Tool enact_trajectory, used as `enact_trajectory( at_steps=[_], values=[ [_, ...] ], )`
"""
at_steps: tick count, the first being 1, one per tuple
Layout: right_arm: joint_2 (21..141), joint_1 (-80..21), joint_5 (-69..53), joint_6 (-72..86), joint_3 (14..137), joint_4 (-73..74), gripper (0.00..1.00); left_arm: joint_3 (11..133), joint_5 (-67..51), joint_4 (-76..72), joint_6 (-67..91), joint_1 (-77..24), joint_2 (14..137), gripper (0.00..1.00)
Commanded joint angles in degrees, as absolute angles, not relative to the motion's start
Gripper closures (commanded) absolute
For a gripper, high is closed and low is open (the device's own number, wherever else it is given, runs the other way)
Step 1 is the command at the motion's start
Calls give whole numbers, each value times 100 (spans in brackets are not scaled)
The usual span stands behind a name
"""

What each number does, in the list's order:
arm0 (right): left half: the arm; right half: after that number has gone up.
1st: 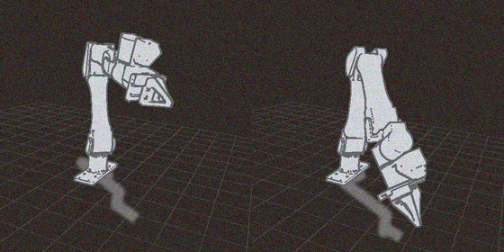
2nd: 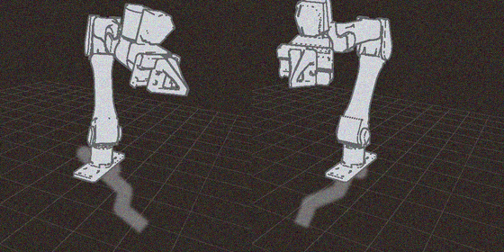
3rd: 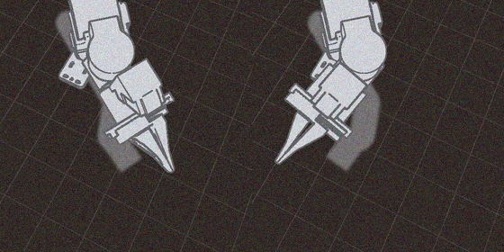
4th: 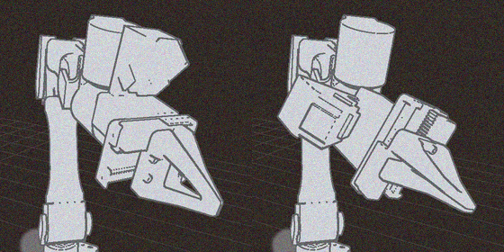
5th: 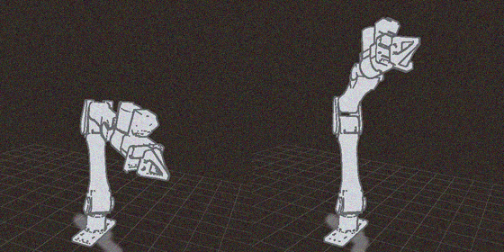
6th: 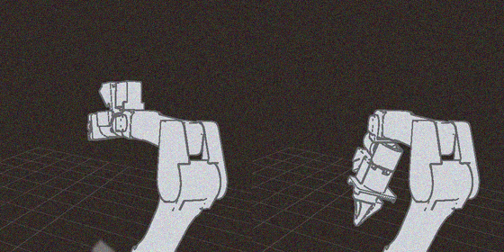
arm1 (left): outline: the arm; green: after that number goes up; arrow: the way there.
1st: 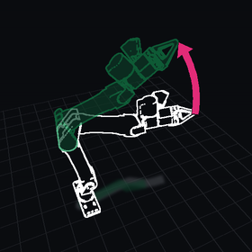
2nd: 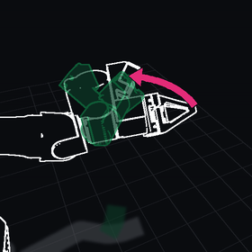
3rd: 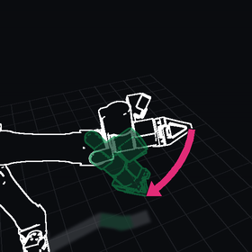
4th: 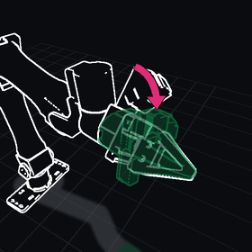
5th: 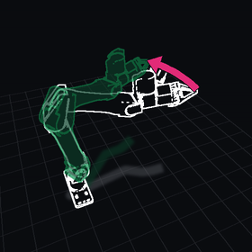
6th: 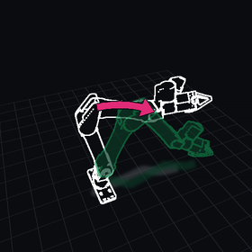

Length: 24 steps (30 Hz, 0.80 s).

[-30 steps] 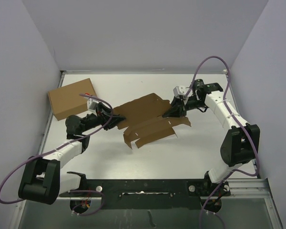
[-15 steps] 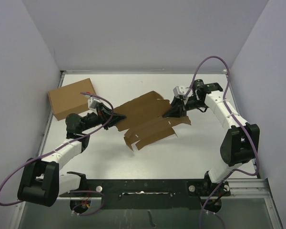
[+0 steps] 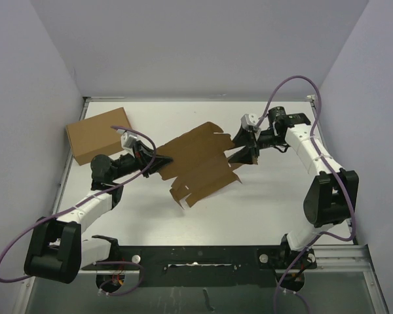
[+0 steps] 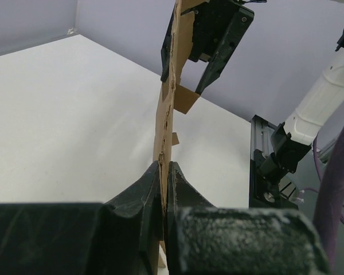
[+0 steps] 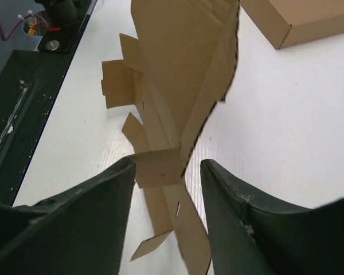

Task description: Fold the paper box

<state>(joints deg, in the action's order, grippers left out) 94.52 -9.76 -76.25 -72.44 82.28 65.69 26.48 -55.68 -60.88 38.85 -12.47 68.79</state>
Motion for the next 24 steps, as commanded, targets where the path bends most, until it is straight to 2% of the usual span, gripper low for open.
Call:
enact_trajectory(
  at_steps=[1, 3, 6, 11, 24],
  values=[
    [9401, -653, -7706, -7191, 8411, 6527, 44, 2780, -5451, -6181, 3791, -1160, 6774, 100],
    [9359, -494, -7632, -7178, 8411, 6547, 37, 2790, -5433, -6115, 3794, -1137, 6823, 100],
    [9289, -285, -7457, -7004, 8376, 6404, 31, 2819, -5379, -5973, 3788, -1092, 6930, 100],
    [9147, 31, -7226, -6096, 8004, 5559, 30, 2885, -5281, -5670, 3768, -1025, 7037, 100],
    [8518, 48, -6903, -4641, 6672, 3513, 30, 2953, -4938, -5124, 3716, -901, 7117, 100]
  ],
)
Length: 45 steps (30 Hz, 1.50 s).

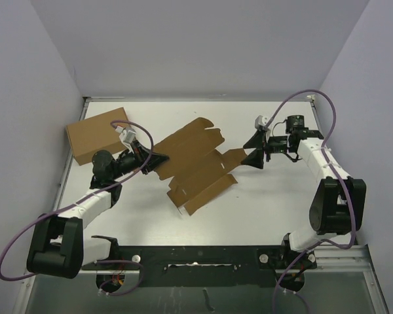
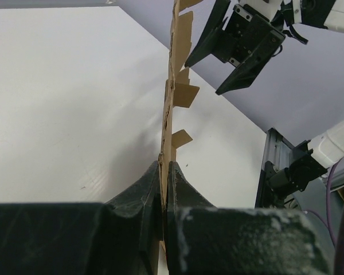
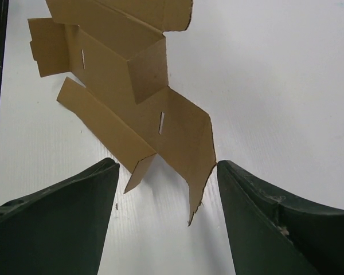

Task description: Fold the paper box

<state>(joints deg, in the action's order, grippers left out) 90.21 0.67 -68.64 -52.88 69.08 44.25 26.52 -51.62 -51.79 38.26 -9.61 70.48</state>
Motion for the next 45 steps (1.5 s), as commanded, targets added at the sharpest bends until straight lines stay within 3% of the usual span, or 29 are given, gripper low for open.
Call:
enact_trajectory(
  at_steps=[1, 19, 35, 40, 45],
  values=[
    [8418, 61, -6866, -4498, 6593, 3278, 30, 2953, -4896, -5078, 3687, -897, 7111, 100],
    [8741, 63, -6761, -1725, 5662, 1176, 34, 3032, -3881, -4030, 3374, -905, 6716, 100],
    [8887, -589, -6829, -2411, 5727, 1603, 35, 3325, -3291, -3139, 3139, -1163, 6608, 100],
    [8924, -701, -6980, -1214, 5608, 800, 35, 3389, -3075, -3073, 3347, -1246, 6507, 100],
    [8937, -772, -6948, 1510, 5212, -1205, 36, 3431, -2637, -3446, 3821, -1626, 6520, 100]
  ],
)
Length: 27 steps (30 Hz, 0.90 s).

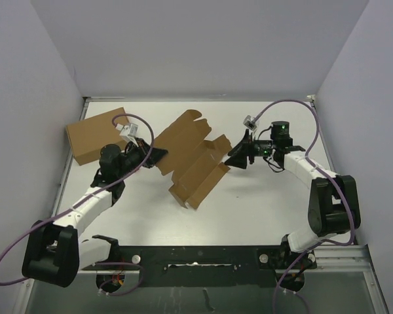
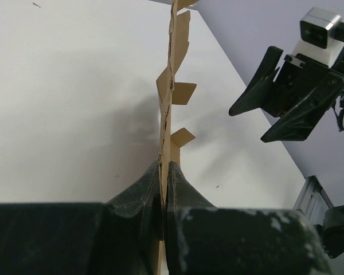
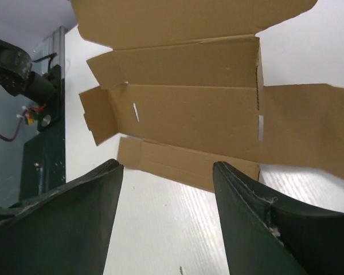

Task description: Fold the paper box

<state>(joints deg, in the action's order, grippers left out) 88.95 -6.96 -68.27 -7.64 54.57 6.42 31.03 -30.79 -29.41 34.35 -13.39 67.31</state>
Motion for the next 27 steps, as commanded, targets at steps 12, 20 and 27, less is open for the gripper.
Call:
enact_trajectory(
  at_steps=[12, 20, 27],
  values=[
    [9029, -942, -6055, 5126, 4860, -2736, 34, 3552, -44, -4091, 3941, -3359, 6599, 100],
    [9215, -979, -6136, 5939, 4727, -3363, 34, 3722, 959, -4895, 3779, -4106, 7139, 100],
    [9120, -983, -6214, 6292, 4605, -4095, 33, 3648, 1324, -5446, 4067, -4412, 7329, 100]
  ],
)
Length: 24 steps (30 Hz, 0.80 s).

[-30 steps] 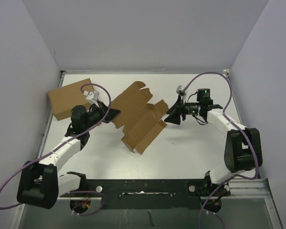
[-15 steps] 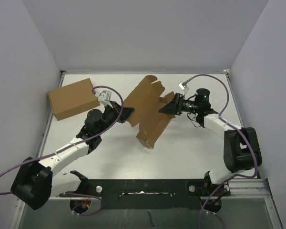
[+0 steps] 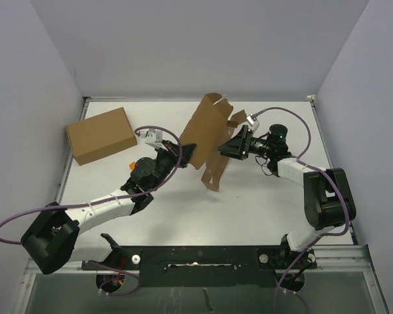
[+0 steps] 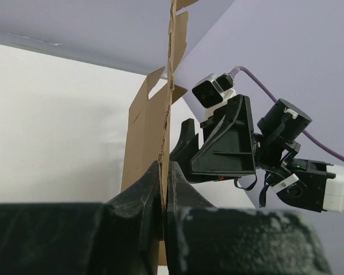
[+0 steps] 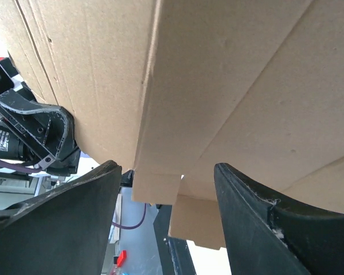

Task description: Fold the paper box

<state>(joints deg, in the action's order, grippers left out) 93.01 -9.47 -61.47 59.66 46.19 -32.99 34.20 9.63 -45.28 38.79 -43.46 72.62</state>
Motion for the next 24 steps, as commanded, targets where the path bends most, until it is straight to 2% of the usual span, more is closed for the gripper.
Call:
enact_trajectory(
  at_steps=[1, 10, 24],
  values=[
    [9119, -981, -6220, 6299, 4605, -4102, 33, 3648, 1300, -5476, 4114, -4412, 7338, 100],
    [9082, -1009, -6323, 6430, 4588, -4442, 26, 3647, 1036, -5792, 4666, -4419, 7609, 100],
    [9091, -1008, -6344, 6478, 4593, -4558, 28, 3742, 685, -6217, 5302, -4421, 8166, 100]
  ],
)
